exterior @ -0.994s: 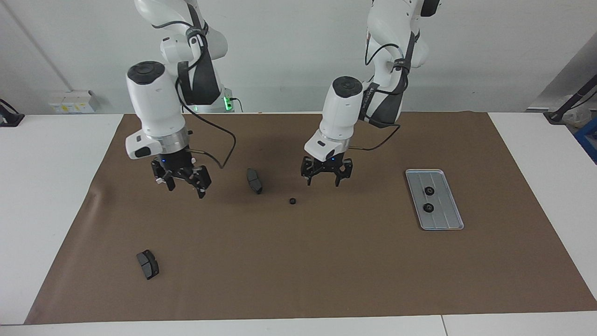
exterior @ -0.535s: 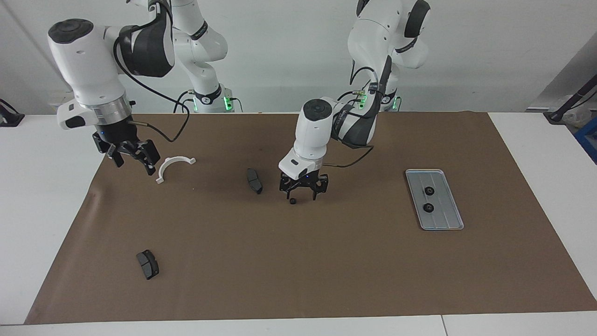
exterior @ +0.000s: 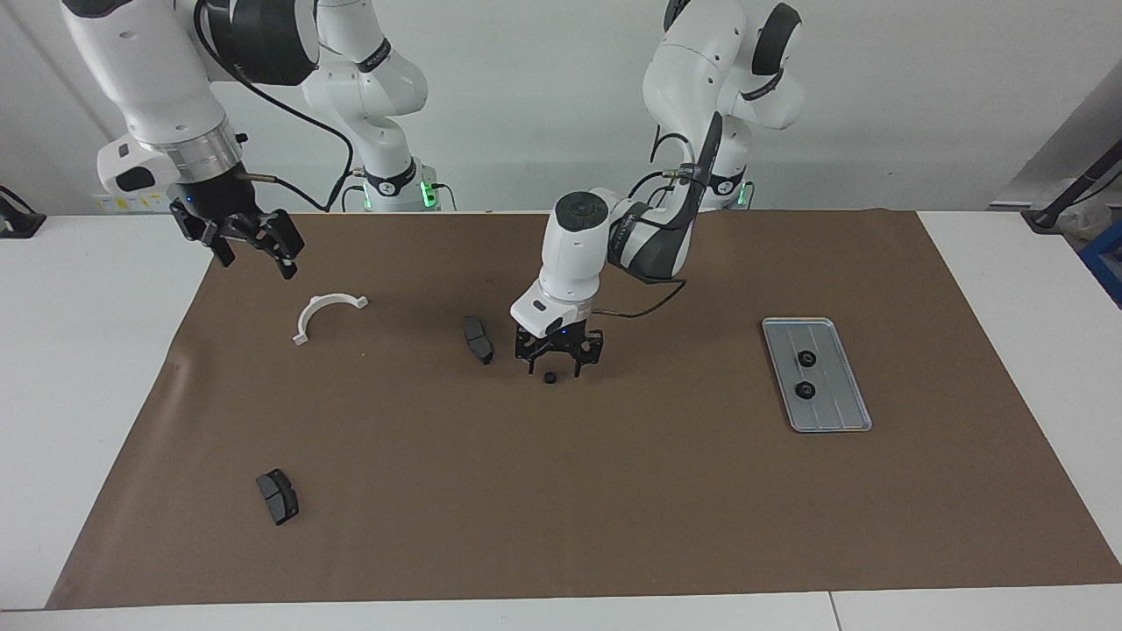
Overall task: Pick bearing gear from pile to tray
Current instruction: 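Grasp the third bearing with the left gripper while the right gripper withdraws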
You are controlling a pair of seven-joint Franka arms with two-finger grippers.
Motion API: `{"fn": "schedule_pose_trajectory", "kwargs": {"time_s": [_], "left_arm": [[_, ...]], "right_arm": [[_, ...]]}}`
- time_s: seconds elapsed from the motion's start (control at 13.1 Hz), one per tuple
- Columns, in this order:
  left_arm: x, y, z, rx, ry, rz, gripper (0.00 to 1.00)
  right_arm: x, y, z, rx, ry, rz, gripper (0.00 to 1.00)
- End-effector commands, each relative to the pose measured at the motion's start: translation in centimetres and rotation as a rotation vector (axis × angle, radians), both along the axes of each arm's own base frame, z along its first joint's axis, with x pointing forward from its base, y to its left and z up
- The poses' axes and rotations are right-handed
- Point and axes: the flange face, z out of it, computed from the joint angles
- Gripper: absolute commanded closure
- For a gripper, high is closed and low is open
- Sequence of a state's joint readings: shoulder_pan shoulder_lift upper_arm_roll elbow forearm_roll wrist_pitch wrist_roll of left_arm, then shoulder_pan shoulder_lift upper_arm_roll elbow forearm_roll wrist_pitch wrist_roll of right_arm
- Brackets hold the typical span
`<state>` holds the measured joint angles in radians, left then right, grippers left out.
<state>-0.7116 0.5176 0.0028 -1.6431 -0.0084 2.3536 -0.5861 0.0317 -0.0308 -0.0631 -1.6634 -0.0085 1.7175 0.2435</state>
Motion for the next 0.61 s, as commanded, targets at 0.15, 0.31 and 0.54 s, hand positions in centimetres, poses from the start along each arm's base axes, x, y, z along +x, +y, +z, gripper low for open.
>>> {"fn": "schedule_pose_trajectory", "kwargs": {"time_s": [0.15, 0.31, 0.54], "left_arm": [[0.0, -0.4, -2.5, 0.012, -0.027, -0.011, 0.18], [0.1, -0.5, -3.2, 0.013, -0.034, -0.015, 0.22], [0.1, -0.5, -3.6, 0.015, -0.031, -0.015, 0.29]], "right_arm": [[0.1, 0.0, 1.0, 0.001, 0.018, 0.064, 0.00], [-0.3, 0.2, 0.6, 0.007, 0.057, 0.069, 0.00], [-1.5, 0.7, 0.1, 0.013, 0.121, 0.078, 0.00]]}}
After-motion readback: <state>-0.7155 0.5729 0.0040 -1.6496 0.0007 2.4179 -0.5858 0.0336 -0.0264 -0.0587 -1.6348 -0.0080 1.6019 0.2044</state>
